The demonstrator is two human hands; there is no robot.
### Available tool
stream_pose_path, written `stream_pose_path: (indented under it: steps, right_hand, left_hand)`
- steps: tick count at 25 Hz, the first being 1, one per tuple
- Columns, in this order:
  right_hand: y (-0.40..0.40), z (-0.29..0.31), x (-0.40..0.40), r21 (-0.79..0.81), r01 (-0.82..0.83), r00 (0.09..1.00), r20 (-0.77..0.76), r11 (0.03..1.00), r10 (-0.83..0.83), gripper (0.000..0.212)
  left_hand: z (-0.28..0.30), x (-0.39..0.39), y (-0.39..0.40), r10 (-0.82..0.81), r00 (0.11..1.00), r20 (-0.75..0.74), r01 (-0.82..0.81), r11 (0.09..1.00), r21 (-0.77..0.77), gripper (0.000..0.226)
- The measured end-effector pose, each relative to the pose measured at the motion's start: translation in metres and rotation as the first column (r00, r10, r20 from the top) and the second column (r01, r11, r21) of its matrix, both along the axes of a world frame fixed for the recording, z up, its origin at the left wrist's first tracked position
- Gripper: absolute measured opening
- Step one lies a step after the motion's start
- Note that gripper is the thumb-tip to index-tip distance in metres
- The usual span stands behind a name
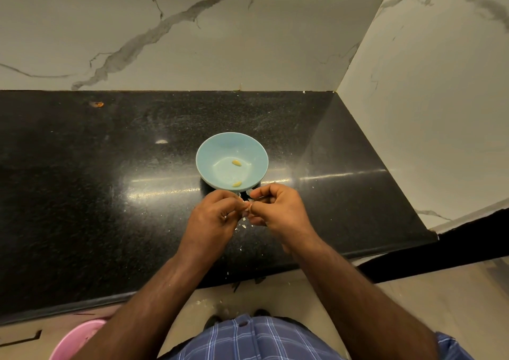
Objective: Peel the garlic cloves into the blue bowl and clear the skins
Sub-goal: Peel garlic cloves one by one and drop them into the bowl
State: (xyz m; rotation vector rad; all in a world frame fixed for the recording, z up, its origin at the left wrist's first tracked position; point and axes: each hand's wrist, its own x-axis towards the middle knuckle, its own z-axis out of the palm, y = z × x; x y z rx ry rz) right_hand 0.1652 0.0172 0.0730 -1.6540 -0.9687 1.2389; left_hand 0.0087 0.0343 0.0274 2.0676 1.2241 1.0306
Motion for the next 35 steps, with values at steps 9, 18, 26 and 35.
stream_pose_path:
  steps: [9,18,26,35]
  right_hand:
    - [0.003,-0.006,-0.005,0.016,0.035,0.992,0.124,0.999,-0.036,0.028]
    - [0.003,0.003,0.008,0.006,-0.010,0.993,-0.121,1.000,0.010,0.013]
    - [0.009,-0.002,0.014,-0.013,-0.034,0.988,-0.154,0.999,0.032,0.023]
    - [0.009,-0.017,0.035,0.046,-0.094,0.946,0.315,0.995,0.074,0.014]
  left_hand:
    - [0.000,0.004,0.000,0.024,0.999,-0.042,-0.021,0.997,0.068,0.019]
    - [0.007,0.003,0.005,0.065,0.985,0.163,-0.046,0.992,-0.116,0.027]
    - [0.001,0.002,0.007,0.112,0.931,0.347,0.019,0.935,-0.353,0.026]
    - [0.006,0.002,0.012,0.317,0.708,0.631,0.184,0.780,-0.598,0.016]
